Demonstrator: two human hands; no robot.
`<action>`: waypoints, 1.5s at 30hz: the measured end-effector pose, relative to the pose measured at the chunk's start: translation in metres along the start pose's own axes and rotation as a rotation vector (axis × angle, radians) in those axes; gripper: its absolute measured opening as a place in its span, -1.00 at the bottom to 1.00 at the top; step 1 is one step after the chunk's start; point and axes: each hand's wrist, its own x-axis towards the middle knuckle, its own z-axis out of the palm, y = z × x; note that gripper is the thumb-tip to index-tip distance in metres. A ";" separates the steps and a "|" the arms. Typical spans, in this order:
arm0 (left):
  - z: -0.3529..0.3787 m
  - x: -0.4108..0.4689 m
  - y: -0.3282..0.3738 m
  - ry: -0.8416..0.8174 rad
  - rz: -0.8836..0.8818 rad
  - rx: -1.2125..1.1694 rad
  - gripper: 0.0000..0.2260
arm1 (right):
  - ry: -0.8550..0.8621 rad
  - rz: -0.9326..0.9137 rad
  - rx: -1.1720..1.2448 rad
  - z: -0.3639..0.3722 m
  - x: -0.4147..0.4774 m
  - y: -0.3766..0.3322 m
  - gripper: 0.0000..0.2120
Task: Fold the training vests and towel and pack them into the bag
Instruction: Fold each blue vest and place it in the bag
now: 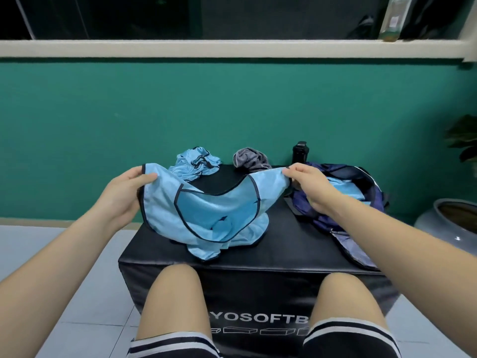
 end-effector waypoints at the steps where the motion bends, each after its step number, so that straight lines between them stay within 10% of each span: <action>1: 0.002 0.001 0.009 -0.015 0.026 0.002 -0.72 | 0.017 -0.012 0.020 -0.007 0.002 -0.012 -0.76; 13: 0.012 0.010 0.150 -0.067 0.286 -0.056 -0.65 | -0.060 -0.125 0.310 -0.055 -0.018 -0.174 -0.95; 18: 0.020 -0.008 0.214 -0.097 0.395 -0.032 -0.61 | -0.098 -0.244 0.255 -0.071 -0.035 -0.227 -0.54; 28: 0.033 -0.050 0.297 -0.160 0.586 0.103 -0.34 | -0.002 -0.470 0.254 -0.103 -0.063 -0.302 -0.56; 45: 0.068 0.059 0.181 -0.137 0.218 0.031 -0.52 | 0.118 -0.213 0.181 -0.093 0.000 -0.217 -0.48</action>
